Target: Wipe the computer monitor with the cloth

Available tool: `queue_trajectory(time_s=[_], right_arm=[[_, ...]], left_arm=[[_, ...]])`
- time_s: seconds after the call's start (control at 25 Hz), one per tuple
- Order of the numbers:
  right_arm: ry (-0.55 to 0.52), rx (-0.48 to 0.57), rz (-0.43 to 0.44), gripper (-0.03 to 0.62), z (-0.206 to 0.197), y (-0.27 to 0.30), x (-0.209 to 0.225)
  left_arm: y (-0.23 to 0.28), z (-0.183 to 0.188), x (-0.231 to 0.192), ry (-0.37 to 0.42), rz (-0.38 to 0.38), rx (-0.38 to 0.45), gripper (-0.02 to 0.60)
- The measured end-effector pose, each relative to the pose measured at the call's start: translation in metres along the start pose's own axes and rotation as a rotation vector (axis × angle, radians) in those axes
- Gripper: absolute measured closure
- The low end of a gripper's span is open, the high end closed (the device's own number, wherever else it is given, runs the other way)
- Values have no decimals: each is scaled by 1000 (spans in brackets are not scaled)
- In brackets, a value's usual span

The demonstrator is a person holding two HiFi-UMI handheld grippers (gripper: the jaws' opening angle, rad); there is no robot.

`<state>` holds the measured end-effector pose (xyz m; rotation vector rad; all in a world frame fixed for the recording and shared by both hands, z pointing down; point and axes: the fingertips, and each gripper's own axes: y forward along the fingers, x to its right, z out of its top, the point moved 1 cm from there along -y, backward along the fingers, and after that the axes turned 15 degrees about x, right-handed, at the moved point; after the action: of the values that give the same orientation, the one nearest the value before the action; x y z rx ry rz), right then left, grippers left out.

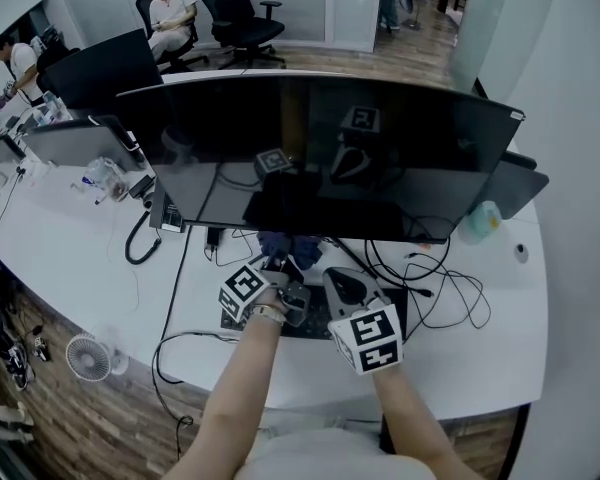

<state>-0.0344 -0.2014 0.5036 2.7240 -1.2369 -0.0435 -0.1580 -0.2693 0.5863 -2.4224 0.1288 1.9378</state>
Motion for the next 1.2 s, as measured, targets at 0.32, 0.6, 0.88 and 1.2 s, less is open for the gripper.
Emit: queue_trajectory(time_s=[0.32,0.6,0.88,1.2], right_arm=[[29,-22,-19,586,-8,-18,19],[37,-30,-19,586,-15,-33,32],[34,-38,-31,586,-16,-49,49],[39,-35,-41,586,-18,-62,58]], left_arm=[[1,-23,5,-5,5,5,522],[3,-46,11,-4,5,-7,522],[4,-68,18,-18,5,-15,522],[6,-90,23,-30,9,-35,522]])
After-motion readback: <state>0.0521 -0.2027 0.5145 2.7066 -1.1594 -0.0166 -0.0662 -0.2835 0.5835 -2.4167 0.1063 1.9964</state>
